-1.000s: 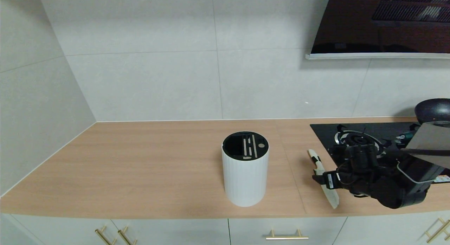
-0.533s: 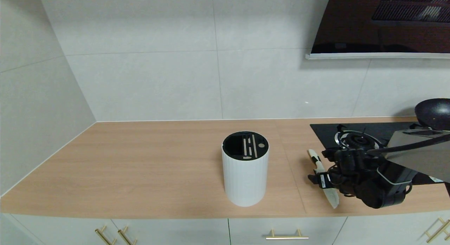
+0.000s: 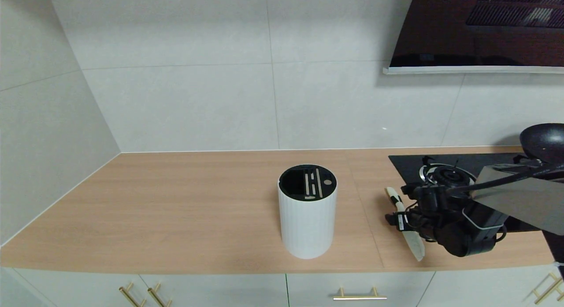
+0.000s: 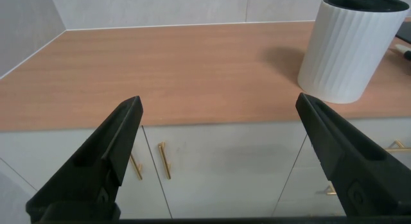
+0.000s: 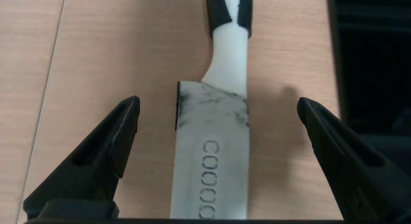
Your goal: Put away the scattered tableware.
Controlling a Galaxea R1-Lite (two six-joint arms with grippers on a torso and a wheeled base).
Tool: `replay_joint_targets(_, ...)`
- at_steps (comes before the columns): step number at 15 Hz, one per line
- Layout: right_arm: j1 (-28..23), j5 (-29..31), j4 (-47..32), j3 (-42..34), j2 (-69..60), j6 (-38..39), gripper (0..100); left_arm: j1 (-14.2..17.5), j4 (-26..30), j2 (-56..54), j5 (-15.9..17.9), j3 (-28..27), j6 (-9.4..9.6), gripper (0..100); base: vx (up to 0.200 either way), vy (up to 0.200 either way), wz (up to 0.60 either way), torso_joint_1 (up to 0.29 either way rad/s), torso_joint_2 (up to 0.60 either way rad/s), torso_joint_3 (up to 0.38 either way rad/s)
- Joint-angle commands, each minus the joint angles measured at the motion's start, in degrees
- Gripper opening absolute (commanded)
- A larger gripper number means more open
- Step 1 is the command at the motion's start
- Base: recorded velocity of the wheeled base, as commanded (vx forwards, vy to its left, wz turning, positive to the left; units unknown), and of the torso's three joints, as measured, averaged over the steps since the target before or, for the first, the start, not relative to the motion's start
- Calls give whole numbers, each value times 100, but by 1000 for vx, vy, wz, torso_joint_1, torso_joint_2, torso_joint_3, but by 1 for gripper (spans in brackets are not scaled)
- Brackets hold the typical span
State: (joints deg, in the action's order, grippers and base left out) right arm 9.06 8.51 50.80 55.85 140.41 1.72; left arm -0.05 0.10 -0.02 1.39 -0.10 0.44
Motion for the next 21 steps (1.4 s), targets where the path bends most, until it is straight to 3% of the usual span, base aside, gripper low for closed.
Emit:
replay_joint_targets(1, 0, 2, -9, 49, 74, 4, 100, -4, -1, 2, 2, 1, 0, 100, 0, 0, 0, 0, 0, 0)
replay_joint_targets(3, 0, 2, -9, 49, 100, 4, 100, -4, -1, 2, -7, 1, 0, 100, 0, 0, 0, 0, 0, 0)
replay_joint_targets(4, 0, 2, -9, 58, 118, 4, 0, -4, -1, 2, 2, 1, 0, 100, 0, 0, 0, 0, 0, 0)
replay_joint_targets(14, 8, 10, 18, 14, 83, 30, 0, 5, -1, 2, 2, 1, -9, 100, 0, 0, 0, 0, 0, 0)
replay_joint_targets(21, 26, 213, 9, -838, -1701, 162, 0, 5, -1, 2, 2, 1, 9, 100, 0, 0, 0, 0, 0, 0)
